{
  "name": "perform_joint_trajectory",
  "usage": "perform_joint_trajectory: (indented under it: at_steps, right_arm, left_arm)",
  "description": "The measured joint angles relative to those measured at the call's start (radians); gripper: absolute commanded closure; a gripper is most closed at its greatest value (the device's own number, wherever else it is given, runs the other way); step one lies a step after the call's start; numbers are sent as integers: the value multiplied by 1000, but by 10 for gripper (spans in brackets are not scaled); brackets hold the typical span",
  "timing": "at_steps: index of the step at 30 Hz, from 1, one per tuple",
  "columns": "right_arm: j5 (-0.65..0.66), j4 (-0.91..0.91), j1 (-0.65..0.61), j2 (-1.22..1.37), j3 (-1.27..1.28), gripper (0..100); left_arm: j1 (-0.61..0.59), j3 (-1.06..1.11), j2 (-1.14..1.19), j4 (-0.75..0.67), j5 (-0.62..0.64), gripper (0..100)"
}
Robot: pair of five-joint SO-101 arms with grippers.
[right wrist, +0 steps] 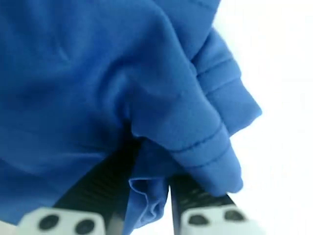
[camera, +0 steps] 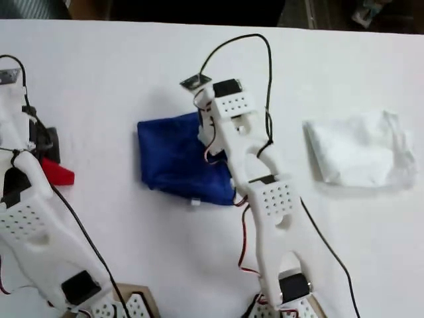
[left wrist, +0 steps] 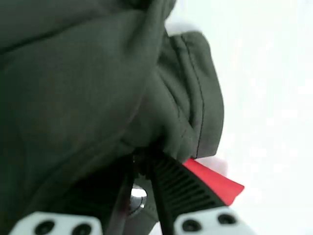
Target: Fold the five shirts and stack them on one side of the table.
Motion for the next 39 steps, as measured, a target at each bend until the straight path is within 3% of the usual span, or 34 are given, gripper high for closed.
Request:
perform_joint_trajectory:
  at_steps: [8,16,23,29,39]
  right_arm:
    - [25,17,23,-226,75,976]
    - [215,17,72,-551,405,976]
    - [356,23,215,-809,476,976]
    - [431,23,374,-858,476,976]
    - [520,0,528,-858,456,976]
  left_arm:
    - [12,-11,0,6,5,974]
    - [23,-14,0,6,5,974]
    - [41,-14,0,6,5,974]
    - [49,-14,0,6,5,974]
    - [64,-14,0,6,5,974]
